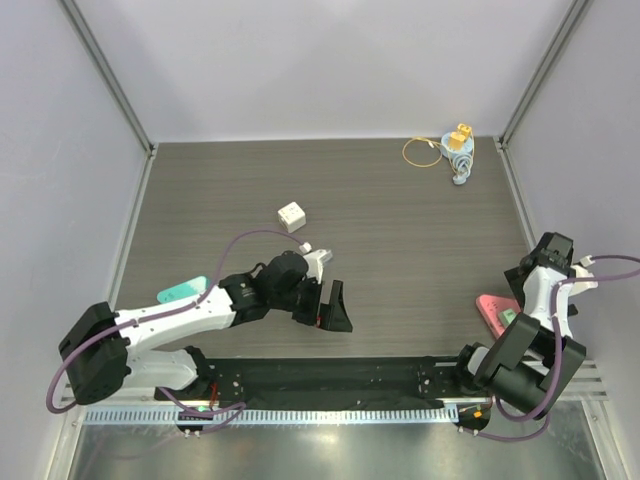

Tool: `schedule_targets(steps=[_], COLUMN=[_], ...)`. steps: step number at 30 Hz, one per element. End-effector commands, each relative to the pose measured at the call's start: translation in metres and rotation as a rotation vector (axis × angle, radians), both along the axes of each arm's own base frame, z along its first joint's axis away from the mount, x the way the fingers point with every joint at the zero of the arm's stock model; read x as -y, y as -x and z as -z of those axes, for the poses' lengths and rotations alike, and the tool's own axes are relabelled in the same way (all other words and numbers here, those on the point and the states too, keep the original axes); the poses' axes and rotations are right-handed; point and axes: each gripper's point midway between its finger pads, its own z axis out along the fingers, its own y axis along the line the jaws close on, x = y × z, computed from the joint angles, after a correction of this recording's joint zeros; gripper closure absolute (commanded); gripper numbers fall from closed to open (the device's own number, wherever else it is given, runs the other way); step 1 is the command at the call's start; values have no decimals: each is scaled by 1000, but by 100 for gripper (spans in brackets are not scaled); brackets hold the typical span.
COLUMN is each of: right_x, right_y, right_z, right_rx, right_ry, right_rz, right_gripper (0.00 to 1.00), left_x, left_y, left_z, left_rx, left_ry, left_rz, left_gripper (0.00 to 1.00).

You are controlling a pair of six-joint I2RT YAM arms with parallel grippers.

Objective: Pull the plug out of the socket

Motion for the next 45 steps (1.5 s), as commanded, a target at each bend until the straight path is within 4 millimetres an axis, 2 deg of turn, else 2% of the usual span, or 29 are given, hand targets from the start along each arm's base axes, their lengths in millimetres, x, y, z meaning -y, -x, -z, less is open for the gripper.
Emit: schedule_targets(steps=[1,4,6,10,15,19,21,28,34,37,41,45], right_x=[4,4,0,3,0,8,11,12,13,13,14,4], right_y=[-1,2,4,3,5,3,4,1,9,11,14,12], right_z=[-1,-8,-6,-19,-13,-40,-46,-23,-2,-1,0,9], right_rx=[-26,-32,-42,-42,-63,-58,-69,-64,-76,-71,-76,-65], right_ry=[3,32,12,46,33,96,119,103,98,100,109,66], right_rz=[8,8,7,5,4,15,22,56,47,51,65,56], right_gripper=[0,0,1,0,0,1,0,0,0,0,5,10], left_x=[4,-5,-7,-9,-4,-1,-1,3,-4,-4,0,8], left_y=[-11,-12,-11,-11,-15,-20,-23,-23,-23,-23,-25,-29], left_z=[-30,-32,-32,-28,-29,-38,-44,-52,-53,-51,-51,-53], left_rx=[104,139,134,126,114,127,144,153,177,181,173,168], left_ry=[56,36,38,44,52,71,84,105,95,80,77,86], left_rz=[-4,-11,-21,-41,-63,-89,-101,-83,-85,-79,-77,-78], left_gripper=[1,1,1,1,0,0,0,0,0,0,0,0])
